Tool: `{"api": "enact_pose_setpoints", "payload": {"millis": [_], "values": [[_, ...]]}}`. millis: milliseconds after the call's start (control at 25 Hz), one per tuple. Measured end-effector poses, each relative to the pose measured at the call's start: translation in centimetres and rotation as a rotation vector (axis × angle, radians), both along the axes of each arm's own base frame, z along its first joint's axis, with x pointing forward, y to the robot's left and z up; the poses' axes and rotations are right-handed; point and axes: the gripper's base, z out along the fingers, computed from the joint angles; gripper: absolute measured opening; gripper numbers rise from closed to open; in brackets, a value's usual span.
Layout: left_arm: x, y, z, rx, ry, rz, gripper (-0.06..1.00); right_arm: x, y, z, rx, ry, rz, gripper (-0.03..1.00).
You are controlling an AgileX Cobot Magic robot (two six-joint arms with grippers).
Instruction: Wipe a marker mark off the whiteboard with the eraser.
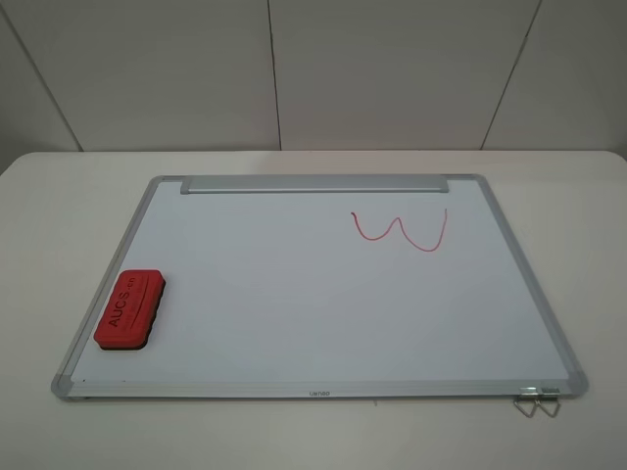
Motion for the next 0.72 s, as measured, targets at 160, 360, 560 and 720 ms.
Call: {"api": "enact_pose_setpoints", "payload": {"millis": [160,360,560,720], "values": [[-0.05,-0.12,0.00,-0.006,0.001,0.096,0.77,0.00,0.00,0.00,0.000,0.000,0.000,0.71],[-0.07,-0.17,0.00,-0.007,0.001,0.150,0.77,0.00,0.00,0.00,0.000,0.000,0.000,0.71],[-0.07,-0.19,0.00,-0.010,0.001,0.150,0.77,0.00,0.00,0.00,0.000,0.000,0.000,0.71],[-0.07,-0.22,0.00,-0.012,0.001,0.148,0.77,0.00,0.00,0.00,0.000,0.000,0.000,0.71]]}}
